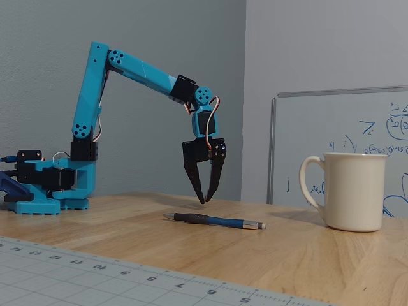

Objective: Touch the pen.

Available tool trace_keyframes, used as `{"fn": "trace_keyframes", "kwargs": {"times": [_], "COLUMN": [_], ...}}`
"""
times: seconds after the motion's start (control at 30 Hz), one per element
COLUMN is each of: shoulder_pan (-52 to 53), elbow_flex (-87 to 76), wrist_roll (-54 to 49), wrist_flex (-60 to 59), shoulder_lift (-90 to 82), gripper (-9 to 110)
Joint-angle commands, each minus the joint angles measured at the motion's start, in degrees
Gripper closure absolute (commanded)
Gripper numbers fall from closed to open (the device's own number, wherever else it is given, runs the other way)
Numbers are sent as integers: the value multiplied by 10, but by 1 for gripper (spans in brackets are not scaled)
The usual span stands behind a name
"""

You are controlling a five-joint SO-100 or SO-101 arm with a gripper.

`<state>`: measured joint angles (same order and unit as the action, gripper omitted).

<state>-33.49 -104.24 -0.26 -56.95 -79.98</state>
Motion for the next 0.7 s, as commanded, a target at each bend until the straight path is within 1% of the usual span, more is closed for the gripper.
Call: {"fn": "trace_keyframes", "kwargs": {"times": [0.0,0.67], "shoulder_pan": [236,232], "elbow_flex": [-758,-758], "wrist_roll": [-3,5], "wrist_flex": [-73,-73], "shoulder_lift": [-1121,-1121], "gripper": [101,101]}}
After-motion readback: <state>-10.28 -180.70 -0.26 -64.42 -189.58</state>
